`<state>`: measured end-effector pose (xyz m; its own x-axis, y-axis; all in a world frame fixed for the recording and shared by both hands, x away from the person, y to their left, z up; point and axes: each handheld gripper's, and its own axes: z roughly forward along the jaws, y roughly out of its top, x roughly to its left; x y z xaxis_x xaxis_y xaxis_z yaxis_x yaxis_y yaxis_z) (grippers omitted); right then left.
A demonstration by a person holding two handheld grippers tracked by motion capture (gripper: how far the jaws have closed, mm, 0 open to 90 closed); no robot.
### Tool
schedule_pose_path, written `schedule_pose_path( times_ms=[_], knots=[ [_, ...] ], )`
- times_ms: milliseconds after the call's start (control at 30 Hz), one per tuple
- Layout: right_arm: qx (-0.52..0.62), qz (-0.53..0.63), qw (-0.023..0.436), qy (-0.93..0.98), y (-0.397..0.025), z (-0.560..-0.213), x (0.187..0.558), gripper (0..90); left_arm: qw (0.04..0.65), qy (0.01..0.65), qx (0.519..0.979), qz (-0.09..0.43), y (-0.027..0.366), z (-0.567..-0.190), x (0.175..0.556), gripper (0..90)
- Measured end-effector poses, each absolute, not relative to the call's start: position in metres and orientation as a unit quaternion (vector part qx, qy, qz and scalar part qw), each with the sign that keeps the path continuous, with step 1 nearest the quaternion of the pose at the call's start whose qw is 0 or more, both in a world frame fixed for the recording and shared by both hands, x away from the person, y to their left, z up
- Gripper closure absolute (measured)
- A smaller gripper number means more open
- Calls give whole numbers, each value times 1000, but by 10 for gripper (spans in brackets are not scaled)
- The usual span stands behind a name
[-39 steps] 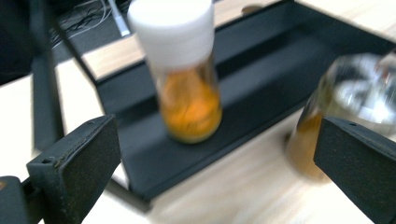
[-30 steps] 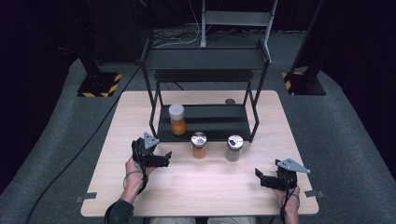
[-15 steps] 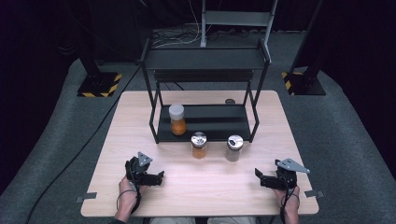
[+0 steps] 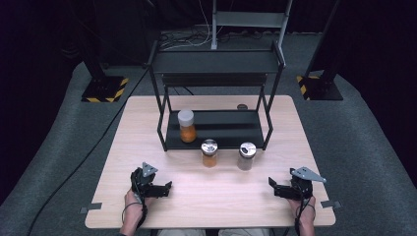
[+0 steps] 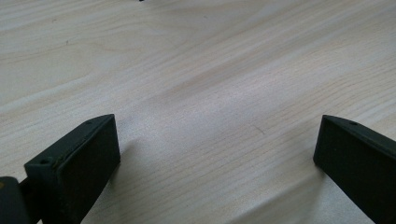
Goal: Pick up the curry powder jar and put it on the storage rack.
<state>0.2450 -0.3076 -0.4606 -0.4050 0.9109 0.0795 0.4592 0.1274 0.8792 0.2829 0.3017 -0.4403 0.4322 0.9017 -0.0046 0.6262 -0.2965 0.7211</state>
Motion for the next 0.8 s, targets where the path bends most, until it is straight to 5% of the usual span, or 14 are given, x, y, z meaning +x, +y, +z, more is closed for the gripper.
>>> schedule_pose_path(
  times_ms=[800],
  knots=[
    [483,450,250,708,-308,-461,245,14,332,492,777,210,300,-440,282,3]
  ],
)
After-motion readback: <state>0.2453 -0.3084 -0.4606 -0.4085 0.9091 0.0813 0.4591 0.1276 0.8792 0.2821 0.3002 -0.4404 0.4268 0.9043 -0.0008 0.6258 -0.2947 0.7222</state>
